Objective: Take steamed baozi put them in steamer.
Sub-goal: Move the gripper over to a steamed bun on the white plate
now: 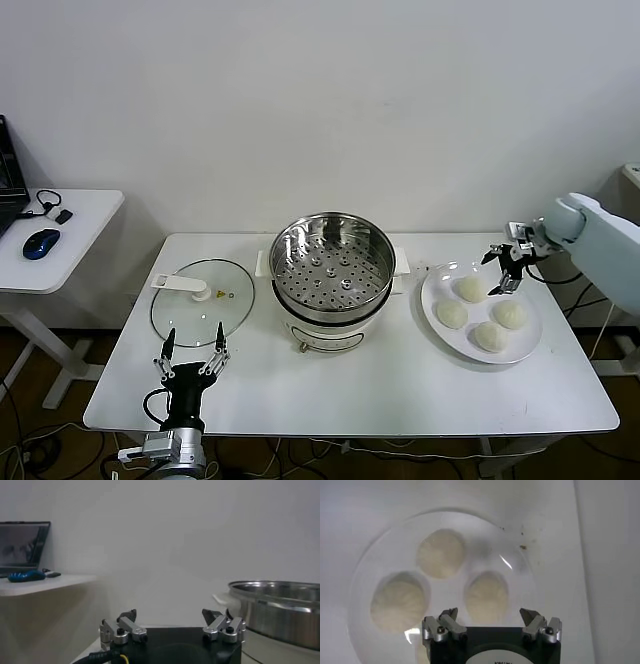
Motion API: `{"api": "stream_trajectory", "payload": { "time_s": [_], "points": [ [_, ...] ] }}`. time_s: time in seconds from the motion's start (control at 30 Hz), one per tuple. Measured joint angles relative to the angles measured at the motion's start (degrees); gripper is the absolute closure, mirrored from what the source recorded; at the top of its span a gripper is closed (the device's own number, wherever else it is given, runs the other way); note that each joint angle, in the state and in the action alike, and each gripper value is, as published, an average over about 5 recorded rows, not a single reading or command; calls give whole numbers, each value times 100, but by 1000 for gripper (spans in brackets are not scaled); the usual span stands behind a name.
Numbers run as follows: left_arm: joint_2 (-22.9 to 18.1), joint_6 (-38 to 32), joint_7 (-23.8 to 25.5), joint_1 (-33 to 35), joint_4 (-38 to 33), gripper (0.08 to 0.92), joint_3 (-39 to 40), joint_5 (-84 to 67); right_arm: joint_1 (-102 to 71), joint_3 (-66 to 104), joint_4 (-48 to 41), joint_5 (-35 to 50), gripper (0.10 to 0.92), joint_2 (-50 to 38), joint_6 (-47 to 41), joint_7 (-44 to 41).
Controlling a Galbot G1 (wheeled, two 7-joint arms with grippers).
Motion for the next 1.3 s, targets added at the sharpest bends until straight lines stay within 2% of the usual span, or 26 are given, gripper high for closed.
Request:
{"api": "stream_trajectory", "payload": {
  "time_s": [0.53, 1.3],
  "points": [
    [0, -101, 2, -37, 181, 177, -25, -10, -58, 168, -1434, -560, 203, 999, 464, -198],
    [0, -184, -5, -106, 287, 177, -37, 8, -208, 349, -2203, -824, 203, 1469, 618, -195]
  ]
}}
